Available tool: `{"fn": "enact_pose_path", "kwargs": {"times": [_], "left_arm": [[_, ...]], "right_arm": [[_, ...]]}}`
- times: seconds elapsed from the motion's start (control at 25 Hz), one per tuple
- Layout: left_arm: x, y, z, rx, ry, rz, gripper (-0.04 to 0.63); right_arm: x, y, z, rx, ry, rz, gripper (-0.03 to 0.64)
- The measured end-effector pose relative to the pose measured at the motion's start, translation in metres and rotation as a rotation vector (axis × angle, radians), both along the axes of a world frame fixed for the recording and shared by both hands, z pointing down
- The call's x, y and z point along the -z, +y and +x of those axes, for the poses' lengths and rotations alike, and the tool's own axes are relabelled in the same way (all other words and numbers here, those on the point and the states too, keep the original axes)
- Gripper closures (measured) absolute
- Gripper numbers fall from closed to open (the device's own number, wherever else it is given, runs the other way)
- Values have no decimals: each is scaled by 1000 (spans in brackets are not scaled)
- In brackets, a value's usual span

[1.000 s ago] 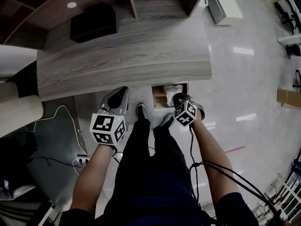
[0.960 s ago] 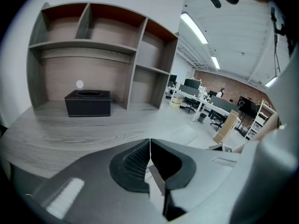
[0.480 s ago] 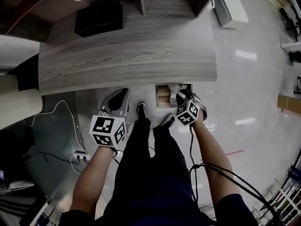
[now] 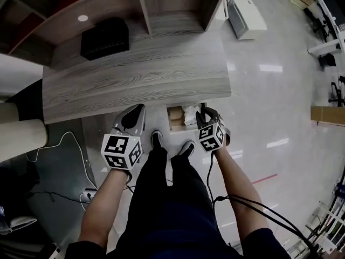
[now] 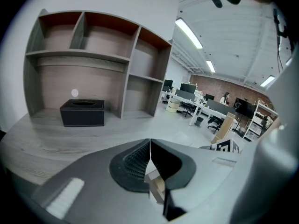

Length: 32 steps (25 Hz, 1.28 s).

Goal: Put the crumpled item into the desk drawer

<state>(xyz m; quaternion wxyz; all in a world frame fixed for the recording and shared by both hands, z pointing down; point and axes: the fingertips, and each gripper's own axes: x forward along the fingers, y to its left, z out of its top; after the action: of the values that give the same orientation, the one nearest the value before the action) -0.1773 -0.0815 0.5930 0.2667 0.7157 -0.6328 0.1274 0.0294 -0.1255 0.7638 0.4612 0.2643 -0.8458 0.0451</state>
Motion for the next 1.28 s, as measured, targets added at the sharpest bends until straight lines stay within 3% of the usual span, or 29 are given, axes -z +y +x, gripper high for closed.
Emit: {"fn": "enact_pose_path", "kwargs": {"times": [0.32, 0.64, 0.84, 1.12, 1.28], "left_arm": [[55, -31, 22, -54, -36, 100, 591], [132, -68, 41, -85, -73, 251, 591], [192, -74, 60, -141, -127, 383, 591], [265, -83, 75, -153, -97, 532, 591], [289, -87, 78, -152, -85, 583, 591]], "right_arm": [[107, -29, 10, -163, -225, 126, 528], [243, -63, 25, -318, -498, 277, 540], [324, -69, 32, -343, -632, 400, 576], [420, -67, 30, -329, -770, 541, 603], [452, -68, 31, -344, -814, 573, 611]]}}
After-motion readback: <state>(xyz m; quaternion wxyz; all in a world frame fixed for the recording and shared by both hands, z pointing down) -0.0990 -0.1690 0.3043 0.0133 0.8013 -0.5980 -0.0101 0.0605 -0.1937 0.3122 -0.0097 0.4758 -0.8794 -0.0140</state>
